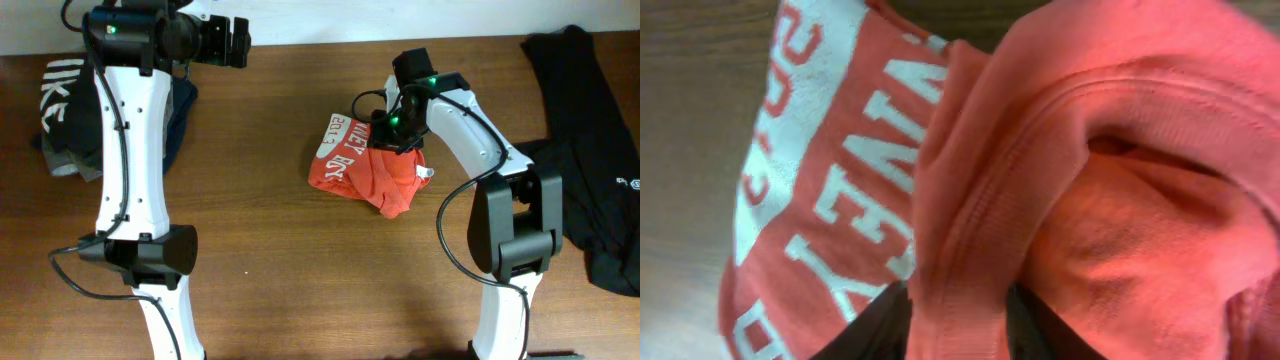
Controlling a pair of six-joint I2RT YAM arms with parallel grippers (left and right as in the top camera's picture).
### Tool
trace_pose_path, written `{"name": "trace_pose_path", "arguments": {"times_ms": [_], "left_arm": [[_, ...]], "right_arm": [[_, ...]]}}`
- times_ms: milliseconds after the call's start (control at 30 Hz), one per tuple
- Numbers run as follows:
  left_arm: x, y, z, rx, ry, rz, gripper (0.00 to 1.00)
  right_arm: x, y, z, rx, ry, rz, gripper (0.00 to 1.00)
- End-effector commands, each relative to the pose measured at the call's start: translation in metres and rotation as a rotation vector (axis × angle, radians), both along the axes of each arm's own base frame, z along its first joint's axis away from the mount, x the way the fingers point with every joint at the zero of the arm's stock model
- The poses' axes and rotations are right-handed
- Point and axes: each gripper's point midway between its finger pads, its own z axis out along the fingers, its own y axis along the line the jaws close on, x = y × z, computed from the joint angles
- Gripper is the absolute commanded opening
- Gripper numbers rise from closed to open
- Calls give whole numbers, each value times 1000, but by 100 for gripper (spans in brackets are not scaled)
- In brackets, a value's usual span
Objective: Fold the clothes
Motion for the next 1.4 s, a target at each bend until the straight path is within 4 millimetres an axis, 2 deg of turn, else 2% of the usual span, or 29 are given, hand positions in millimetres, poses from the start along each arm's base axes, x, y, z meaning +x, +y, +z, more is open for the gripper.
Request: {"name": "trace_pose_path", "arguments": {"times_ms": [0,133,267,333,467,567,733,800,867,967,1067,1133,1233,1367], "left_arm": [[0,-1,-1,18,-3,-14,99],[1,-1,-1,18,-5,-14,99],[1,-1,-1,18,-5,-14,99],[1,-1,-1,18,-5,-14,99],[1,-1,-1,18,-5,-14,99],[1,-1,-1,18,-5,-14,99],[1,-1,-1,18,-5,-14,99],[2,-1,-2,18,-4,-14,99],[2,-1,-3,19,-1,-14,99],[3,-1,-7,19,6,-14,99],[5,-2,-10,20,10,-14,99],[6,-2,-11,20,13,-15,99],[6,-2,-14,21,20,-14,99],[6,-2,-16,22,27,-14,99]], "right_arm": [[9,-14,3,-53,-32,-35,41],[11,-12,-1,-49,-33,-34,39],[10,-10,-3,-41,-27,-29,14],[11,-7,-1,-21,-29,-25,6],[12,-7,1,2,-28,-28,4],[15,-22,9,3,-36,-59,4],[18,-63,29,6,-42,-146,4],[15,-77,28,10,-20,-176,4],[11,-82,26,32,2,-183,4],[7,-64,29,139,4,-98,5],[3,-41,35,216,0,-30,28],[3,-32,36,225,-5,-11,34],[4,-19,34,229,-15,14,36],[6,-7,21,233,2,15,32]]}}
